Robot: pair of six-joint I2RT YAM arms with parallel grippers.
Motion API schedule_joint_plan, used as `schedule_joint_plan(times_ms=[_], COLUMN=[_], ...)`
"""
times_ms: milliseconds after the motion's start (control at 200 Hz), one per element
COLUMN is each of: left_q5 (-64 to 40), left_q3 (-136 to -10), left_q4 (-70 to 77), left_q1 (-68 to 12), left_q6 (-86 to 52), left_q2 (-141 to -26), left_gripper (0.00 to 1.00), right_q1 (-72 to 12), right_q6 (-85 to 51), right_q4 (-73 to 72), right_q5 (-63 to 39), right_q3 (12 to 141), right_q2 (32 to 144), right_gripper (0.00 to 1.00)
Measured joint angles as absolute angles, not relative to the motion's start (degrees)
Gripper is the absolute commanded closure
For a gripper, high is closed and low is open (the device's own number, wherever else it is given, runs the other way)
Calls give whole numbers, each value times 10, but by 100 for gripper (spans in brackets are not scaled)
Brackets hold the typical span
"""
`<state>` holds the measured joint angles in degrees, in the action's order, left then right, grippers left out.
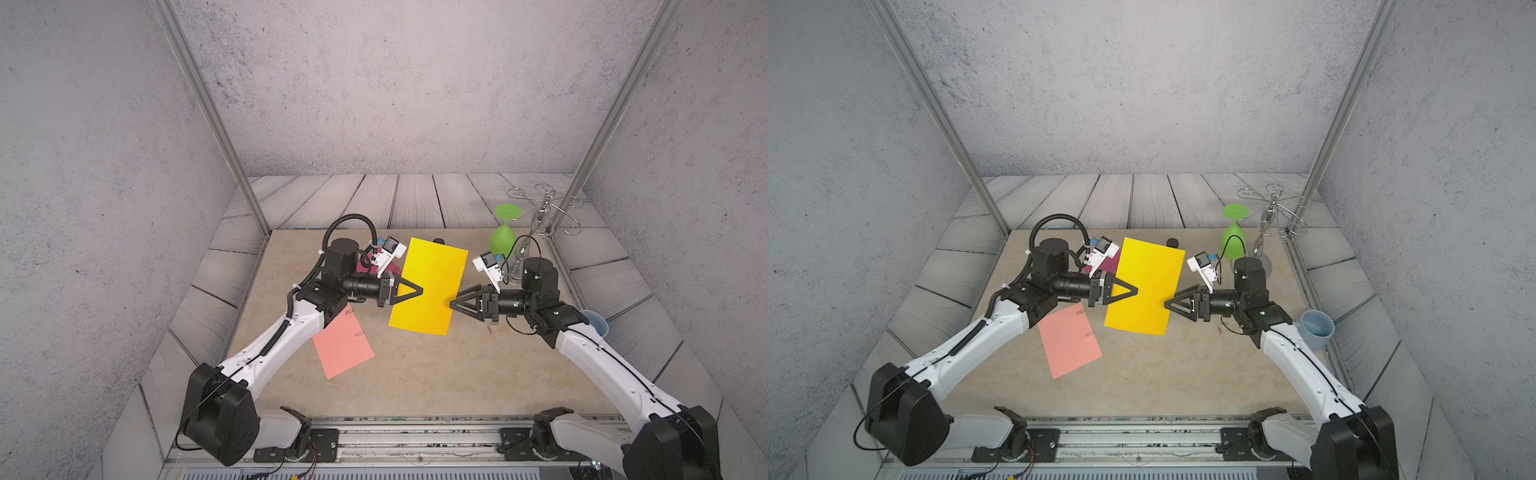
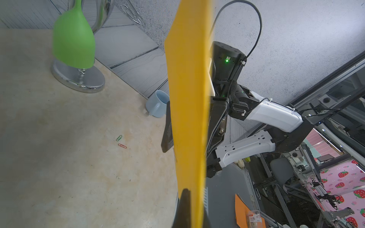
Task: Unclip the paperclips from the documents
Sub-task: Adjust the document, then remove the paper clip from the document.
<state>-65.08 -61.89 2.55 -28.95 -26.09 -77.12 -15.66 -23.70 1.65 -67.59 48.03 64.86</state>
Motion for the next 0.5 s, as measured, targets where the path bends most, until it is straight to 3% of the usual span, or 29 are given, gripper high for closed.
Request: schedule_joint_plan(times_ms=[500], left_q5=[-643], left_q3=[-621], left_q4=[1], left_q1=[-286], left_q6=[-244], left_q2=[-771], left_gripper=[100], right_q1=[-163], right_q6=[-254], right_q4=[-8], right_q5=[-697], right_q3=[477], right_q2=[648], right_gripper=[48])
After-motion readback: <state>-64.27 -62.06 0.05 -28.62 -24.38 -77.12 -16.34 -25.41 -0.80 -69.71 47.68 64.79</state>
